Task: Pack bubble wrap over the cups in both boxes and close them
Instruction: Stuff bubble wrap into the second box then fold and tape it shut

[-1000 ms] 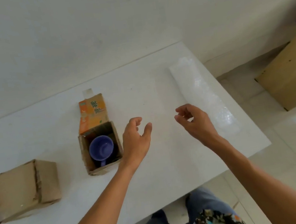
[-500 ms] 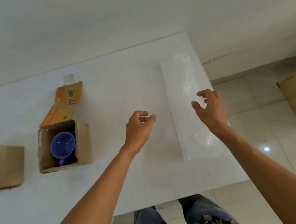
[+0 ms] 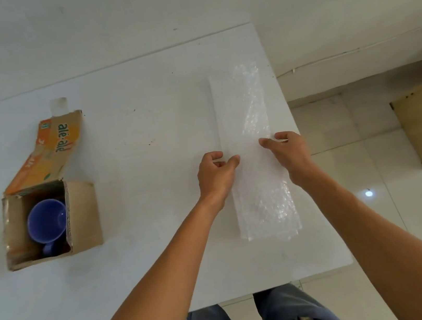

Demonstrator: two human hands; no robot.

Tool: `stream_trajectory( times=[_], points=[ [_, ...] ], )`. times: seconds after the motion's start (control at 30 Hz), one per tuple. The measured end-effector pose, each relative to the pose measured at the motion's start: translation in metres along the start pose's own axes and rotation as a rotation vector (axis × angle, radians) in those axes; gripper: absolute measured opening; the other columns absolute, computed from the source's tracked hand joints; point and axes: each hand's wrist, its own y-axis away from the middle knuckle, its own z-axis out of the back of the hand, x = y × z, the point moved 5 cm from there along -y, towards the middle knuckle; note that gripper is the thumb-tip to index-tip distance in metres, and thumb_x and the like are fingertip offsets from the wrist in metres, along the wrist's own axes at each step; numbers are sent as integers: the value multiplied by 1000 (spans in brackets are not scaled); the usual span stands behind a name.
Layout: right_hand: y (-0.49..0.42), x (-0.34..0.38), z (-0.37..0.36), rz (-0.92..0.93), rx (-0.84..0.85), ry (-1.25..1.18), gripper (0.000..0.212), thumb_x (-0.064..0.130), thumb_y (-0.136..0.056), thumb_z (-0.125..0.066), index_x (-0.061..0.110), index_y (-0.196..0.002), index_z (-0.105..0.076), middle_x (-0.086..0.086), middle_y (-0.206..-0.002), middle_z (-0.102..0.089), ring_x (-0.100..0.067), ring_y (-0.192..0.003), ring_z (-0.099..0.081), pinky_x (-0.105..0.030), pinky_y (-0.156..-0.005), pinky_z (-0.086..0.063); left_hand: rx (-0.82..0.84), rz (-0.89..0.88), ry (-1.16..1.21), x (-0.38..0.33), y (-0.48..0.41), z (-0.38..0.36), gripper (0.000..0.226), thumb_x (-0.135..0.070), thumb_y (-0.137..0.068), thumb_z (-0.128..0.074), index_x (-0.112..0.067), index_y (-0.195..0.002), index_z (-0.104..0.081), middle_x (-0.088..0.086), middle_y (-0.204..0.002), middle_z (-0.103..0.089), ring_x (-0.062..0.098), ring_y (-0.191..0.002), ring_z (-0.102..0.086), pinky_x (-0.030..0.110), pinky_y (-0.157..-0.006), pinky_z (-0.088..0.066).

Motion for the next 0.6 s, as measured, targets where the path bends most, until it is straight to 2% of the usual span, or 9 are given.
stream_trajectory(
  times=[0.03, 0.07, 0.13, 0.27, 0.4, 0.5, 0.6],
  points=[
    [1, 1, -3, -17, 23, -28, 23, 31, -79, -74, 16, -88, -59, 1, -82, -58, -17, -73, -56, -23, -59, -40, 3, 27, 22, 2, 0, 1, 50, -34, -82, -73, -17, -125, -54, 1, -115, -59, 17, -98, -60, 31, -85, -53],
    [4, 2, -6, -26, 54, -54, 21, 29, -79, -74, 18, -76, -56, 3, -74, -56, -15, -64, -53, -23, -55, -38, 8, 55, 45, 3, 0, 4, 52, -34, -81, -75, -16, -125, -55, 2, -117, -61, 19, -101, -61, 37, -90, -54],
    [11, 4, -12, -30, 104, -83, 25, 26, -80, -74, 17, -70, -53, 1, -72, -58, -14, -59, -53, -23, -53, -40, 16, 100, 86, 5, 2, 12, 51, -34, -79, -76, -15, -122, -58, 4, -116, -63, 22, -102, -63, 42, -92, -55],
    [34, 13, -24, -34, 198, -176, 25, 21, -79, -75, 15, -74, -51, -6, -76, -59, -21, -64, -57, -32, -61, -51, 33, 117, 190, 5, 15, 36, 43, -37, -76, -78, -12, -108, -64, 6, -107, -69, 24, -96, -67, 40, -83, -57],
    [68, 25, -47, 5, 264, -194, 27, 18, -79, -76, 14, -78, -49, -9, -80, -59, -25, -69, -58, -37, -66, -52, 30, 99, 287, 5, 34, 70, 40, -27, -76, -81, -6, -106, -63, 10, -100, -72, 23, -79, -67, 43, -82, -57],
    [98, 34, -67, 63, 282, -227, 30, 17, -78, -76, 9, -96, -52, -13, -91, -63, -28, -78, -62, -44, -78, -54, 37, 69, 317, 10, 47, 104, 28, -18, -78, -79, -7, -99, -64, 10, -92, -71, 22, -72, -67, 41, -77, -58],
    [132, 46, -92, 116, 320, -205, 40, 27, -83, -72, 9, -114, -54, -9, -101, -68, -25, -85, -67, -40, -79, -56, 20, 6, 286, 14, 59, 148, 26, -17, -78, -79, -10, -98, -64, 7, -94, -71, 17, -70, -67, 26, -59, -56]
  ],
)
